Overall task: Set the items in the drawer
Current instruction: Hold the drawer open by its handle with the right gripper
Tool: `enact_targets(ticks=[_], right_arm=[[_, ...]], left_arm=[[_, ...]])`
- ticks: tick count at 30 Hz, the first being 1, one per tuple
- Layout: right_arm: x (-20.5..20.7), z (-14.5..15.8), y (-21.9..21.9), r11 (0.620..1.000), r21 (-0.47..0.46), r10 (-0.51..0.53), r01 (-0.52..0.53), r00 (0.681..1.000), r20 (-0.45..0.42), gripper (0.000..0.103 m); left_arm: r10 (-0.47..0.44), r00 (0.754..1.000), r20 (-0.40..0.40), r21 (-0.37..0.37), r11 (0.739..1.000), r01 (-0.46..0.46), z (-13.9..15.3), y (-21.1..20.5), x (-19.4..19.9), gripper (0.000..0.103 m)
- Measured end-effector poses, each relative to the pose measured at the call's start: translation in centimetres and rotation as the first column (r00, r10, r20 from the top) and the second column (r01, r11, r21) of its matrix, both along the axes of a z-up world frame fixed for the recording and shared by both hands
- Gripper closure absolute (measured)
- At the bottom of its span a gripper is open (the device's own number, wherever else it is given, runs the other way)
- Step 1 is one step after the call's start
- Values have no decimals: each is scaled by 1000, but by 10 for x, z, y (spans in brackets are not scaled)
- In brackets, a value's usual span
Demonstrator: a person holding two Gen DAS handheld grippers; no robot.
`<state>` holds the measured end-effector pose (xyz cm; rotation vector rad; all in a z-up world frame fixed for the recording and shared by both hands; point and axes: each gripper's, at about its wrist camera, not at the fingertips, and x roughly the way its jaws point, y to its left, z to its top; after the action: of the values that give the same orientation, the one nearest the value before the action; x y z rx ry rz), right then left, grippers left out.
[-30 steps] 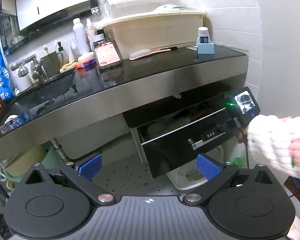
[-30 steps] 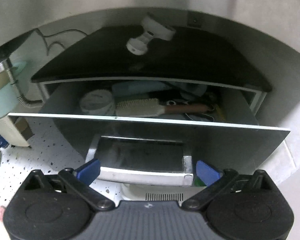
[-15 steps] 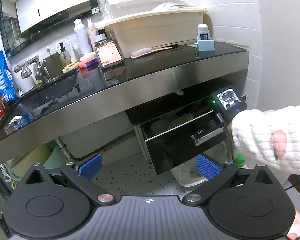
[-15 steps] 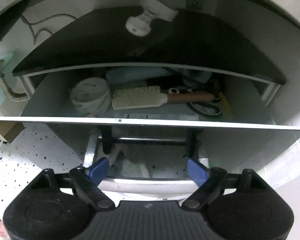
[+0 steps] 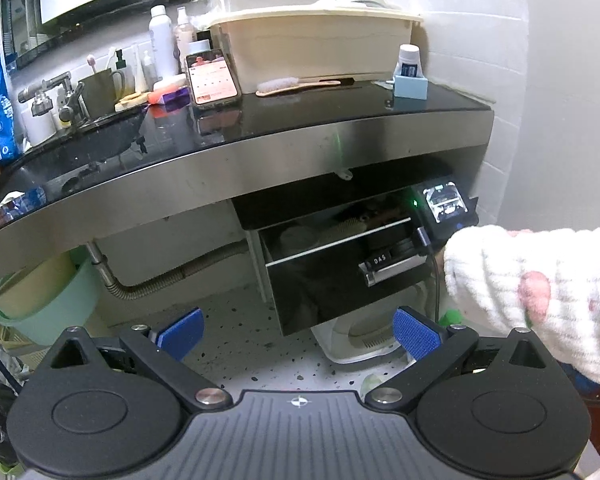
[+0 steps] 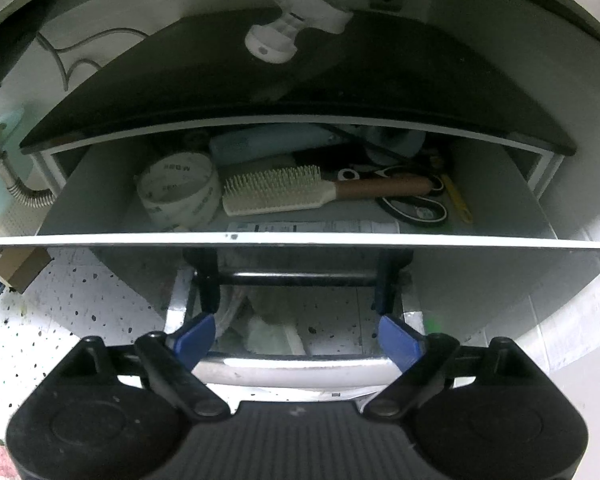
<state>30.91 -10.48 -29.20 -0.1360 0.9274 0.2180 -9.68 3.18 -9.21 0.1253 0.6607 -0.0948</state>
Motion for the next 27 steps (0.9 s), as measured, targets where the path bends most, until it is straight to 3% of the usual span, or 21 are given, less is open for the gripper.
enact_targets(ticks=[15,27], right_arm=[[-19,-4,-3,1000,5,-15,15,1000,6,14],[-7,1,-1,1000,3,-20,20,1000,-10,14]], left_arm=[[14,1000,-27,-72,997,-16,-4,9,3,1],[36,999,18,-6,999,-36,-3,6,-5,1]])
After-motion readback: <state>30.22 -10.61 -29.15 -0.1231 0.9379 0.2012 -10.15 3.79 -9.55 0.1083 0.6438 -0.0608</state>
